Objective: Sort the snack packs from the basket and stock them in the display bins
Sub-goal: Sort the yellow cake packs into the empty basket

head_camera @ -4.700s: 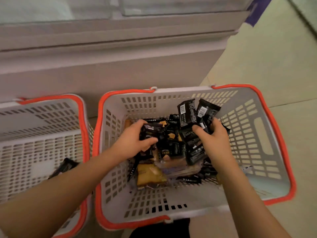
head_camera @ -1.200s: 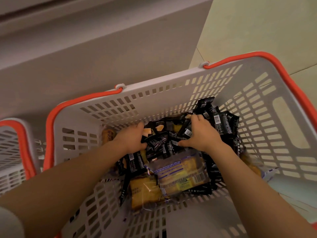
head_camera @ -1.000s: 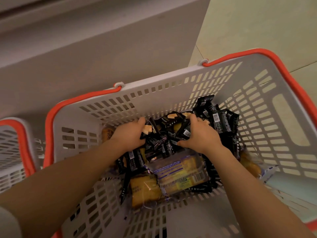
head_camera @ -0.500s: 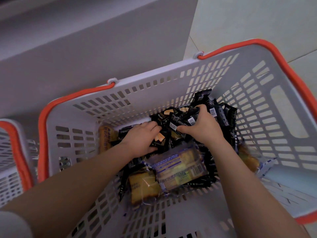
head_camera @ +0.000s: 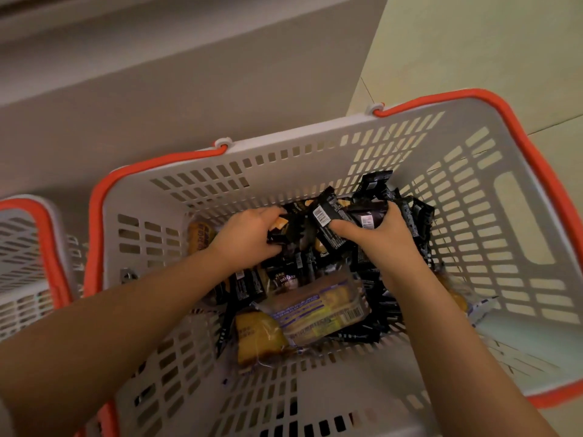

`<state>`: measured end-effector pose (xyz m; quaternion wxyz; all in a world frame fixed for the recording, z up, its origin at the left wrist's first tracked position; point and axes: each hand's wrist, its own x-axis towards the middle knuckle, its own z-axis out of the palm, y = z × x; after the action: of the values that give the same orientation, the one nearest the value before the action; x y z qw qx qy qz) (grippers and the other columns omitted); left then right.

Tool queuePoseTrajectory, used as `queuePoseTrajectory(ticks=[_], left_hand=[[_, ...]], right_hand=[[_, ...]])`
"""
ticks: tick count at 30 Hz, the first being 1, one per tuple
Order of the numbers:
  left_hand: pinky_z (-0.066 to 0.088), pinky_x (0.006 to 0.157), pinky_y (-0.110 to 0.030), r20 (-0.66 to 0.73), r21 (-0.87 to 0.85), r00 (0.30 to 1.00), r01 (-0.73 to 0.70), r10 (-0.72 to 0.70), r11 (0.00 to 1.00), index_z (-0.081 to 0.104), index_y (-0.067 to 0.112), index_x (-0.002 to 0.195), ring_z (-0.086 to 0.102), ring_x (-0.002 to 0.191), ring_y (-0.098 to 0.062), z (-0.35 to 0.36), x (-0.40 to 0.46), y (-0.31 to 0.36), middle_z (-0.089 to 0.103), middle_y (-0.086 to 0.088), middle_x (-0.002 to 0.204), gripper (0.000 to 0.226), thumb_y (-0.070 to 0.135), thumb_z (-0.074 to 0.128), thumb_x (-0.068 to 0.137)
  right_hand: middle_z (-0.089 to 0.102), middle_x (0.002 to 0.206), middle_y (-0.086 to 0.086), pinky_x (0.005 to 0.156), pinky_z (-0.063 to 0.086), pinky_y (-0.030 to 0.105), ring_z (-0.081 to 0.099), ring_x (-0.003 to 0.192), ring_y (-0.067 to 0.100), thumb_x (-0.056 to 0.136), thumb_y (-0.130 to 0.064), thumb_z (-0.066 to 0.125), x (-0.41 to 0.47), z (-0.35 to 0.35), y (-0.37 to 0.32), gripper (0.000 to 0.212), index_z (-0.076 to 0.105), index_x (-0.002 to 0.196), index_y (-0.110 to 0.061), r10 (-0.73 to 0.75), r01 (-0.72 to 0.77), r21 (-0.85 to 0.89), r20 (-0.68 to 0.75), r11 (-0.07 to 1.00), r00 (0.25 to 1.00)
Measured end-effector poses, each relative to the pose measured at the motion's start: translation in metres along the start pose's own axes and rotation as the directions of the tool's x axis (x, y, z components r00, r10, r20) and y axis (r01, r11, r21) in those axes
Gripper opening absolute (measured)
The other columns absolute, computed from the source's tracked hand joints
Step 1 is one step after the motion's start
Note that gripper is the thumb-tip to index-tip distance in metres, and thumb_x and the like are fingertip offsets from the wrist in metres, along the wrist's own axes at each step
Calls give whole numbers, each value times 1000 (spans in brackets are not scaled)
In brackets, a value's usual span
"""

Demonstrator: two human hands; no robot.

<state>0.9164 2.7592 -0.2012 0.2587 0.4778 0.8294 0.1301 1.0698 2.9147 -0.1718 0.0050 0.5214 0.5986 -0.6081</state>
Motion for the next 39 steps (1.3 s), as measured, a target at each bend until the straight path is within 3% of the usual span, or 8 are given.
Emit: queuePoseTrajectory(ticks=[8, 11, 14, 20, 24, 29, 34, 39], left_hand=[[39, 60, 2, -271, -570, 918, 91, -291, 816, 57, 39, 89, 56, 72, 21, -74, -107, 22, 61, 31, 72, 34, 20, 75, 68], [37, 55, 0, -371, -632, 849, 67, -378, 772, 55, 40, 78, 55, 63, 19, -103, -154, 23, 62, 32, 66, 31, 19, 73, 64], [37, 50, -5, -437, -666, 758, 90, -484, 741, 55, 35, 69, 52, 53, 13, -120, -202, 8, 61, 26, 59, 31, 10, 72, 66], [41, 51, -27, -250, -832, 621, 256, -743, 493, 62, 23, 73, 55, 52, -14, -118, -293, -45, 62, 4, 58, 17, 8, 70, 70], [35, 42, -21, -133, -842, 566, 369, -814, 394, 55, 18, 70, 50, 44, -13, -100, -326, -72, 54, -1, 54, 16, 7, 67, 72], [34, 36, -14, -93, -880, 478, 371, -874, 297, 55, 14, 77, 55, 55, -14, -72, -350, -89, 58, 0, 64, 14, 11, 68, 77], [44, 60, -23, -23, -903, 560, 344, -828, 257, 53, 10, 107, 62, 82, -20, -51, -370, -96, 64, -7, 95, 37, 25, 72, 79], [40, 85, -20, 12, -520, 822, 491, -569, 699, 49, 12, 127, 55, 110, -18, -49, -390, -92, 58, -3, 122, 55, 38, 66, 82]], right_hand=[[19, 155, -5, 108, 33, 43, 26, 140, 22, 62, -47, 80, -85, 21, -50, 112, 10, 148, -31, -73, 77, -20, 155, 997, 985], [46, 124, -27, 77, 48, 13, 51, 104, -4, 62, -46, 81, -132, 49, -83, 78, 35, 125, -39, -168, 197, -70, 298, 978, 940], [61, 95, -21, 58, 47, 12, 62, 85, 0, 63, -35, 84, -167, 87, -105, 50, 51, 100, -36, -260, 320, -77, 424, 944, 868], [57, 95, -8, 62, 46, 23, 56, 84, 7, 59, -42, 84, -216, 174, -121, 57, 48, 99, -24, -271, 534, -400, 549, 745, 791], [50, 129, 8, 73, 44, 33, 54, 108, 26, 64, -50, 79, -230, 231, -98, 100, 27, 139, -11, -179, 600, -635, 600, 486, 780], [53, 126, 6, 68, 41, 20, 56, 102, 23, 75, -30, 77, -256, 268, -39, 74, 36, 132, -6, -152, 503, -605, 535, 618, 831], [58, 115, 8, 86, 44, 28, 56, 108, 25, 86, -21, 64, -279, 267, -21, 42, 48, 122, -6, -130, 559, -599, 607, 573, 784], [62, 109, 6, 88, 47, 32, 60, 102, 23, 92, -19, 53, -286, 238, -37, 26, 58, 116, -7, -157, 608, -598, 633, 522, 758]])
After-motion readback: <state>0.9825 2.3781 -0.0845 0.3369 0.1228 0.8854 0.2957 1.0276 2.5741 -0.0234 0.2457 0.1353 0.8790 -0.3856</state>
